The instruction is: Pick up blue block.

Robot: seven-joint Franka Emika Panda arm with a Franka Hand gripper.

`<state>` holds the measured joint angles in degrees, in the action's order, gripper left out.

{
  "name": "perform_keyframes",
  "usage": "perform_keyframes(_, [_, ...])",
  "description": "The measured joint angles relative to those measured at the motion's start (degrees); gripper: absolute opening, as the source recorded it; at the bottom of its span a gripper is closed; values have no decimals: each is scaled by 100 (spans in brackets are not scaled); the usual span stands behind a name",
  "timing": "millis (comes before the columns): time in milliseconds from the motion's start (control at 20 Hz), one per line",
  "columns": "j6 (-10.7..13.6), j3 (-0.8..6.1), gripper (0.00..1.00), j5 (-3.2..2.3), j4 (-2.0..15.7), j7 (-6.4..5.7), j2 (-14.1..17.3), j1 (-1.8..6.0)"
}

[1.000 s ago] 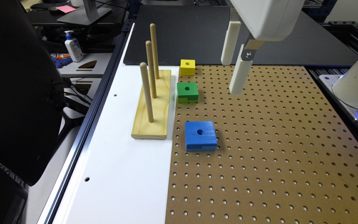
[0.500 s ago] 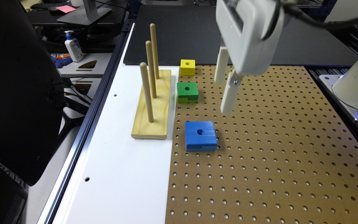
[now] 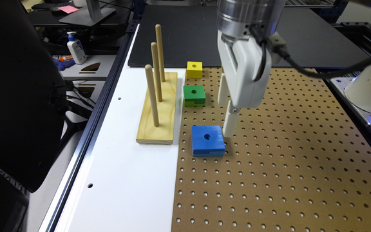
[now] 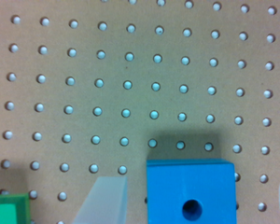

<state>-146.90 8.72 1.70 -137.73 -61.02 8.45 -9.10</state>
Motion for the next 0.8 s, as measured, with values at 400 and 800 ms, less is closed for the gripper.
perform_keyframes(400, [0, -6, 100, 0, 87, 0, 2, 3])
perform_keyframes(800, [-151, -15, 100, -7, 102, 3, 213, 11])
